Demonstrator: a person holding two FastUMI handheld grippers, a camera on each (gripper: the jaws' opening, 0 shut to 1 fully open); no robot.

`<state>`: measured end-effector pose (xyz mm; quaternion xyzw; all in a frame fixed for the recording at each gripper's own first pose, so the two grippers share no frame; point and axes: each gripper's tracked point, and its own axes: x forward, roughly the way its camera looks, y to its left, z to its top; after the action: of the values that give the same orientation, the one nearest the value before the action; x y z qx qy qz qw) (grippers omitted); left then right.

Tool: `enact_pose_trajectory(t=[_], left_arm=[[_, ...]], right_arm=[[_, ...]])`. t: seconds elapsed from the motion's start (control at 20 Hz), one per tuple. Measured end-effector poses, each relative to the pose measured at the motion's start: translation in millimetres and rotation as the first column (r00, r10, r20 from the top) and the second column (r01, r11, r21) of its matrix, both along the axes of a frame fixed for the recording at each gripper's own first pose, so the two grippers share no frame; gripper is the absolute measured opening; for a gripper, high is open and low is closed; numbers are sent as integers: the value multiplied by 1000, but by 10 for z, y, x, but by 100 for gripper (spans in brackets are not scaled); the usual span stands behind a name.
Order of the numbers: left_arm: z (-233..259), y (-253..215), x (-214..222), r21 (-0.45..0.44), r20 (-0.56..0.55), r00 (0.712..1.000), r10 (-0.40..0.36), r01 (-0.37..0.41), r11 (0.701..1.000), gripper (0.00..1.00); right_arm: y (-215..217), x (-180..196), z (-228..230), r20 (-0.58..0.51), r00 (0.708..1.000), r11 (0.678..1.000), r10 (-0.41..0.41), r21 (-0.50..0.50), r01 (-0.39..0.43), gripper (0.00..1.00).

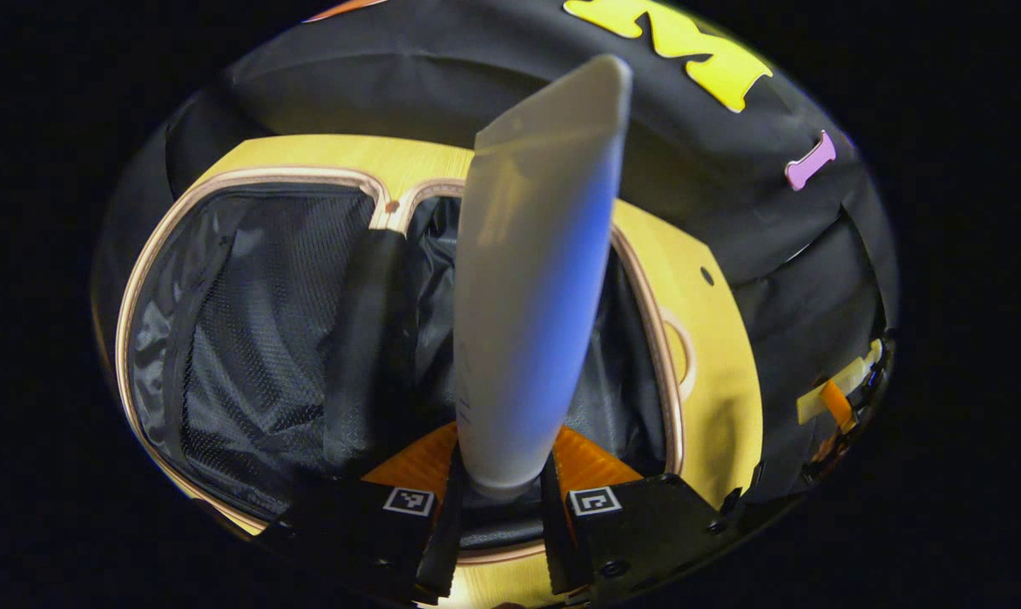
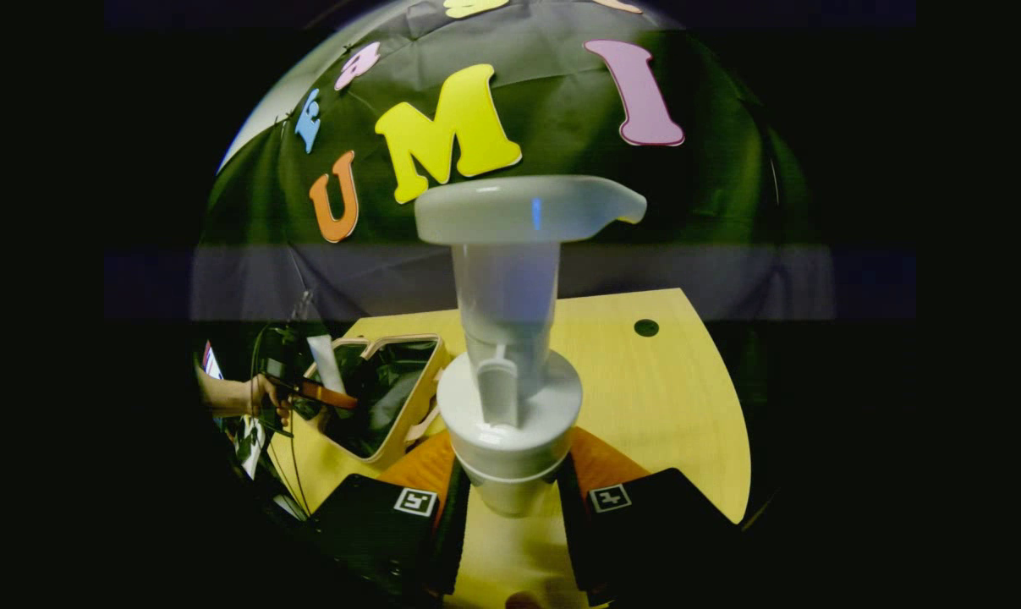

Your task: First open the suitcase, pack the skin care products into it, and then close the suitcase.

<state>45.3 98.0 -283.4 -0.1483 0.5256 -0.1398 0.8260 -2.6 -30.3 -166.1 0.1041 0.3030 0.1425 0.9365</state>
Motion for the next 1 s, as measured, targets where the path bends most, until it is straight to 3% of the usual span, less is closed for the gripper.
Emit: enact_pose_trajectory(t=[0.25, 0.45, 0.65, 0.7, 0.8, 0.85, 0.9, 1.0], left_arm=[[-231, 36, -134, 42, -233, 972, 10, -1, 999, 44], [-339, 44, -278, 83, -389, 921, -7, 43, 996, 44], [-334, 39, -299, 105, -432, 902, 9, 41, 994, 44], [-335, 37, -304, 112, -432, 902, 10, 42, 993, 53], [-328, 43, -317, 124, -429, 903, 29, 27, 992, 56], [-319, 52, -338, 127, -430, 902, 43, 14, 992, 57], [-299, 40, -359, 123, -428, 902, 56, -4, 992, 51], [-192, 1, -408, 87, -425, 902, 77, -44, 995, 64]], right_arm=[[90, -106, 185, 23, 999, 999, 31, -19, -31, 48], [174, -177, 247, 33, 998, 998, 61, -9, -61, 48], [168, -238, 239, 40, 996, 997, 78, -30, -77, 48], [170, -251, 240, 42, 996, 996, 82, -31, -80, 48], [199, -247, 222, 40, 995, 995, 93, -38, -92, 48], [233, -259, 232, 40, 994, 994, 103, -37, -101, 48], [274, -266, 242, 40, 993, 993, 113, -36, -111, 48], [404, -274, 264, 43, 989, 990, 139, -34, -137, 48]])
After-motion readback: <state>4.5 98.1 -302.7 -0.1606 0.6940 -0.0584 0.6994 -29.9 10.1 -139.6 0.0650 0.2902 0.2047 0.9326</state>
